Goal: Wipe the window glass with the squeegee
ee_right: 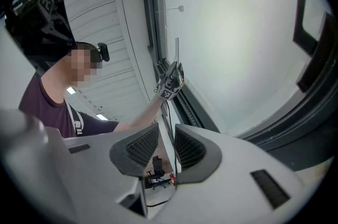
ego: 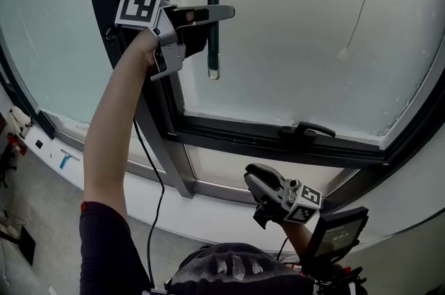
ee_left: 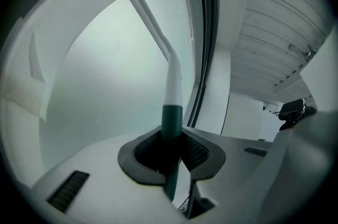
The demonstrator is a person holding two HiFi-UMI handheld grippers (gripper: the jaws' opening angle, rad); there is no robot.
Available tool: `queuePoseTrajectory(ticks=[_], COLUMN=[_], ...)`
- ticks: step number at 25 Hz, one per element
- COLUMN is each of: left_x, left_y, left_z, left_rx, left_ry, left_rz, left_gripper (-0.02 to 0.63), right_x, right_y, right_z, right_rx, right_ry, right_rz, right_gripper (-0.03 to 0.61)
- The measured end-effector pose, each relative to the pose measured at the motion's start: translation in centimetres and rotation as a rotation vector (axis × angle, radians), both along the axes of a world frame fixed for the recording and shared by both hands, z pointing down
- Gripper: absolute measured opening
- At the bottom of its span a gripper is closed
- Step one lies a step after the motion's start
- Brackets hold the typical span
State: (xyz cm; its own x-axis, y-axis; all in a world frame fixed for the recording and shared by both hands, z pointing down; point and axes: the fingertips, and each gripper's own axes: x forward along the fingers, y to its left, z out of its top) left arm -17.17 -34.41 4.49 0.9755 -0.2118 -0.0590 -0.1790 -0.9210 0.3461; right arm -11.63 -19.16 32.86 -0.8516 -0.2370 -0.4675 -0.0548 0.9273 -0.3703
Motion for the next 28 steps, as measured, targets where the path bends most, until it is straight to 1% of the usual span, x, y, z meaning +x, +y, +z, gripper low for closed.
queuePoseTrajectory(ticks=[3, 6, 9, 14, 17, 20, 25, 28], left_x=[-0.3, -0.4, -0.3, -0.6, -0.7, -0.8, -0.3, -0.4], left_y=[-0.3, -0.4, -0.2, -0.2, 0.1, 0.4, -0.1, -0.6], left_z=[0.2, 0.1, 0.4, 2.2, 4.2, 5.4, 7.3, 8.3], left_rx=[-0.018, -0.034, -0.039, -0.047, -0.040, -0.037, -0.055, -0.075], left_ry=[0.010, 0.026, 0.050, 0.115, 0.159, 0.197, 0.212, 0.239], left_rz=[-0.004, -0.003, 0.000, -0.002, -0.003, 0.003, -0.014, -0.025], left_gripper=[0.077, 0.077, 0.080, 0.089, 0.091, 0.091, 0.094, 0.095], right_x=[0.2, 0.2, 0.2, 0.3, 0.3, 0.3, 1.2, 1.5], right_y=[0.0, 0.0, 0.2, -0.2, -0.3, -0.4, -0.7, -1.0], right_z=[-0.4, -1.3, -1.8, -1.4, 0.1, 0.6, 1.0, 1.1], right_rx=[-0.017, -0.051, -0.058, -0.078, -0.083, -0.095, -0.113, -0.125], right_ry=[0.002, -0.020, -0.024, -0.040, -0.060, -0.078, -0.088, -0.090], right_rz=[0.009, 0.011, 0.009, 0.004, 0.007, 0.010, 0.019, 0.022], right_gripper=[0.098, 0.098, 0.098, 0.098, 0.098, 0.098, 0.097, 0.098])
